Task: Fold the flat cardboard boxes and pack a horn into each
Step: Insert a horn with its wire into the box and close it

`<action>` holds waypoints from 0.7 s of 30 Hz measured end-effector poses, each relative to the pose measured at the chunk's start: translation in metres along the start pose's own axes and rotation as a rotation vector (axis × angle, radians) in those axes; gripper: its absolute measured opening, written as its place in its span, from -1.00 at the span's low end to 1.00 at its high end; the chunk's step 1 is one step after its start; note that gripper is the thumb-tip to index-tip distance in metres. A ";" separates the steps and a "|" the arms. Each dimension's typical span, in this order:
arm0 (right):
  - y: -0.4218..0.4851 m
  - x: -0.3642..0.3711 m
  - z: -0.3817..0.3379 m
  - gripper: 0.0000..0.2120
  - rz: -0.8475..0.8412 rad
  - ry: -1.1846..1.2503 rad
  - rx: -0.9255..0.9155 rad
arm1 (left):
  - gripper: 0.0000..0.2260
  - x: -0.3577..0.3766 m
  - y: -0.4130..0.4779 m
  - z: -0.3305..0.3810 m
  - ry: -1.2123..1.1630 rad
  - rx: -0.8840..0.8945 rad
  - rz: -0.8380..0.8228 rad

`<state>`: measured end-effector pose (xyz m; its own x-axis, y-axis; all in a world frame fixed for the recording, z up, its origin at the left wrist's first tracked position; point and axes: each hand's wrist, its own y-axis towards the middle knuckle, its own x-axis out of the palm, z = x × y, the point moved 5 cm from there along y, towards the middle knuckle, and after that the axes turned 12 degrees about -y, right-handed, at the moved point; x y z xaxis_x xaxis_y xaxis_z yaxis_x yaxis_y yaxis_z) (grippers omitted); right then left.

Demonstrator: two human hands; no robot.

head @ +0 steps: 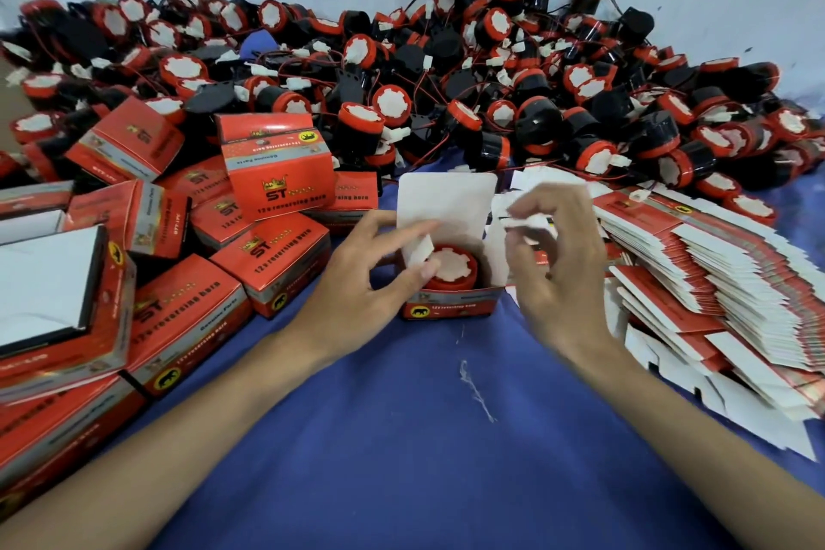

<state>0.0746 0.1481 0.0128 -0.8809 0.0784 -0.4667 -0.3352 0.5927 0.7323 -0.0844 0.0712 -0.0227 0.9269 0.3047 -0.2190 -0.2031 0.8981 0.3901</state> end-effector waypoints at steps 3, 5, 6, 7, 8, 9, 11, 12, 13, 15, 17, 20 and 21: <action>-0.016 0.009 0.011 -0.72 -0.184 0.073 0.060 | -0.65 0.005 0.000 -0.002 0.035 -0.024 -0.014; -0.016 0.008 0.010 -0.77 -0.188 0.048 -0.005 | -0.70 0.004 0.001 -0.002 0.071 0.008 0.015; -0.015 0.008 0.008 -0.80 -0.169 0.039 -0.034 | -0.77 0.002 0.002 -0.001 0.090 0.037 0.041; -0.015 0.007 0.008 -0.82 -0.153 0.037 -0.059 | -0.83 0.000 0.002 -0.001 0.086 0.058 0.065; -0.017 0.007 0.007 -0.84 -0.157 0.042 -0.076 | -0.80 -0.002 0.002 -0.002 0.061 0.062 0.094; -0.018 0.008 0.006 -0.84 -0.182 0.040 -0.095 | -0.74 -0.002 0.001 -0.002 0.007 0.060 0.117; -0.021 0.013 0.001 -0.85 -0.257 0.000 -0.169 | -0.59 -0.001 0.000 -0.001 -0.086 0.092 0.138; -0.021 0.016 0.000 -0.84 -0.289 -0.023 -0.198 | -0.50 0.000 -0.001 0.001 -0.101 0.124 0.135; -0.019 0.018 -0.001 -0.80 -0.310 -0.039 -0.199 | -0.42 0.000 -0.001 0.001 -0.111 0.144 0.121; -0.014 0.020 0.000 -0.75 -0.330 -0.042 -0.107 | -0.33 0.000 0.000 0.001 -0.095 0.131 0.096; -0.012 0.021 0.004 -0.81 -0.344 0.048 0.085 | -0.50 -0.001 0.000 0.002 -0.015 0.121 0.083; -0.009 0.024 0.009 -0.73 -0.367 0.145 0.238 | -0.64 -0.001 -0.002 0.007 0.128 0.195 0.054; -0.008 0.023 0.009 -0.71 -0.370 0.131 0.217 | -0.62 0.000 -0.002 0.008 0.157 0.219 0.041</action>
<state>0.0599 0.1527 -0.0088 -0.7541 -0.2644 -0.6012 -0.5706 0.7170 0.4004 -0.0816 0.0664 -0.0165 0.8558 0.4000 -0.3281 -0.1504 0.7991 0.5821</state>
